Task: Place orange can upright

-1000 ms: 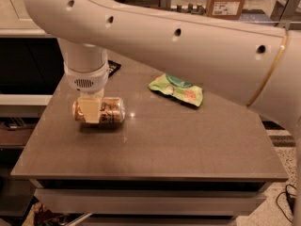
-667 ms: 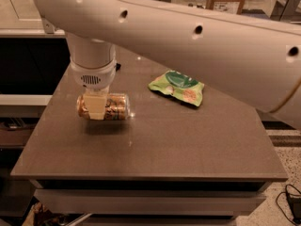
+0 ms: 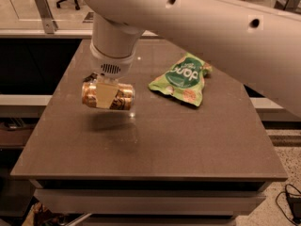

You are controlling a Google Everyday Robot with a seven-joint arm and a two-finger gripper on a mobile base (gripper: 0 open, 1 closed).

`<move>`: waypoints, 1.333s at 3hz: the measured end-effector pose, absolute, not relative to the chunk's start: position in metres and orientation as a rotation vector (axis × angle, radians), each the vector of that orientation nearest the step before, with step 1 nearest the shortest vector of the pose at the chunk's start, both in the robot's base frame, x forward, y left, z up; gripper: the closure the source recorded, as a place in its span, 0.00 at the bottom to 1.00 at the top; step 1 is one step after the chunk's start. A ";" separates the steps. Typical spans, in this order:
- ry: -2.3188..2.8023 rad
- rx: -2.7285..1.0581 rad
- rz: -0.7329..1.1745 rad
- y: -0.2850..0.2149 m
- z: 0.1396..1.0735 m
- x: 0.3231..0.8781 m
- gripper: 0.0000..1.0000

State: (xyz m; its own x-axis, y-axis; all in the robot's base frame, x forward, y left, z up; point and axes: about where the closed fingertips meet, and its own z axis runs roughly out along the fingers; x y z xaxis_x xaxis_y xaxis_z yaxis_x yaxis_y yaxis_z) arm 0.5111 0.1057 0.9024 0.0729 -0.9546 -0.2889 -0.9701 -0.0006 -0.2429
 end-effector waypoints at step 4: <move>1.649 -1.922 0.453 0.139 0.893 0.490 1.00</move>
Offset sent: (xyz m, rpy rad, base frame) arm 0.0056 0.0190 0.0118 0.2750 0.0265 0.1959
